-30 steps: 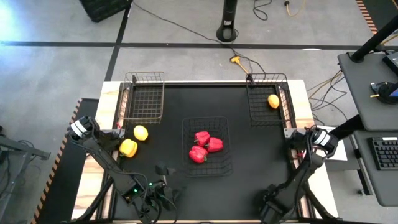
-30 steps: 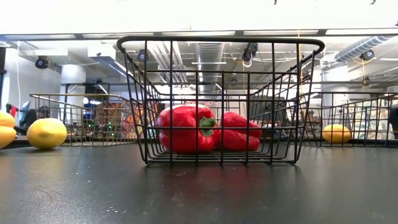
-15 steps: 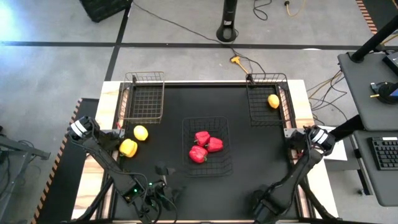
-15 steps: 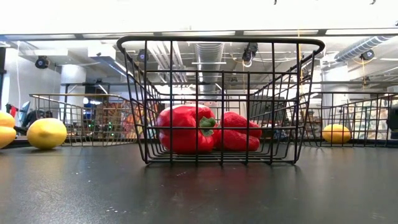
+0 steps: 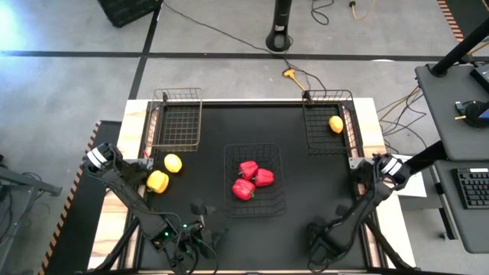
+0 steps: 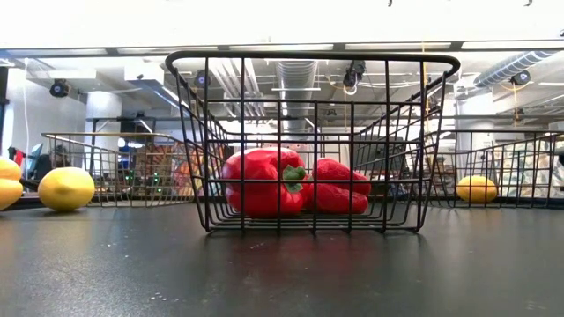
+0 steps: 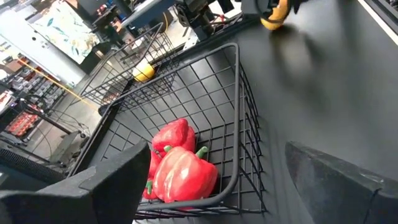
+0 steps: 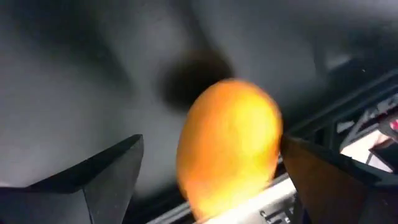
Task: Sort produce into baskets
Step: Put the bottom lemon into the right wire basket
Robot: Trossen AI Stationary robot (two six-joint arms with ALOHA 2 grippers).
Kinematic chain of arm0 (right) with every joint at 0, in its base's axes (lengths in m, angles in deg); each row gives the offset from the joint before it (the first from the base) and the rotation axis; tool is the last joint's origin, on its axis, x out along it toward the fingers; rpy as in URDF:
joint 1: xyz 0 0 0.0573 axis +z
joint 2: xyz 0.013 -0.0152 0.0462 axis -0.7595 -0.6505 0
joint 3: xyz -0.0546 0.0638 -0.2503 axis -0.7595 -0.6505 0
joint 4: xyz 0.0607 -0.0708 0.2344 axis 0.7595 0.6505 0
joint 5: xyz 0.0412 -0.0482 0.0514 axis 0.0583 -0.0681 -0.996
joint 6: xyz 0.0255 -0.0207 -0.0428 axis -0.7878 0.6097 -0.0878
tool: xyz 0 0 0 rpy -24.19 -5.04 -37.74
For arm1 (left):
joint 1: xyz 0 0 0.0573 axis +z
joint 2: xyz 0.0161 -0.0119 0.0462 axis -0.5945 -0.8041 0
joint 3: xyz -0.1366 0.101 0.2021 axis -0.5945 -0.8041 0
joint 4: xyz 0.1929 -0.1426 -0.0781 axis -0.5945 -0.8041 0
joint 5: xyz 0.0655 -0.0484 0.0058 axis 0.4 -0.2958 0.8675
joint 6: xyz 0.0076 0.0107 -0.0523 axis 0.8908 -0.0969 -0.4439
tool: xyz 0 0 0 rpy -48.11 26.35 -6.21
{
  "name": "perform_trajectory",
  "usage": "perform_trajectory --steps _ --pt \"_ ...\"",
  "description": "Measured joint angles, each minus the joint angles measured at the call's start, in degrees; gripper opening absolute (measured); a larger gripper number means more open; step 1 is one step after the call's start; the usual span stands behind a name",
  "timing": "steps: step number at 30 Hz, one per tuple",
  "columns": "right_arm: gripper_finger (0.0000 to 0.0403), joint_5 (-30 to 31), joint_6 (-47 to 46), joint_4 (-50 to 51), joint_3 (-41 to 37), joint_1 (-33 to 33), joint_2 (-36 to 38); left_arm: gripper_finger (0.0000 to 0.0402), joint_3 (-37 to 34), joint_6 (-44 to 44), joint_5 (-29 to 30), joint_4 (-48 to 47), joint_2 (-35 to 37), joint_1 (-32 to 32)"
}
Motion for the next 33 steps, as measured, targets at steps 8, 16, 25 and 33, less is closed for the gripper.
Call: perform_trajectory --steps 8,16,25,33 --pt "0.0368 -1.28 -2.55 -0.98 -4.55 -0.27 -0.13 0.0350 -0.04 0.00 0.02 -0.38 -0.02 0.00" --pt "0.0368 -9.66 -5.48 -2.16 -5.06 -0.04 -0.11 0.0350 -0.04 0.00 0.02 -0.38 -0.02 0.00" --pt "0.0368 -13.08 -11.24 -2.45 -4.80 1.36 -0.11 0.0350 -0.07 -0.22 -0.02 -0.40 -0.02 0.00" --pt "0.0367 -13.79 -15.86 -3.30 -4.81 3.71 -0.11 0.0350 -0.09 -0.20 -0.07 -0.46 -0.02 0.00"
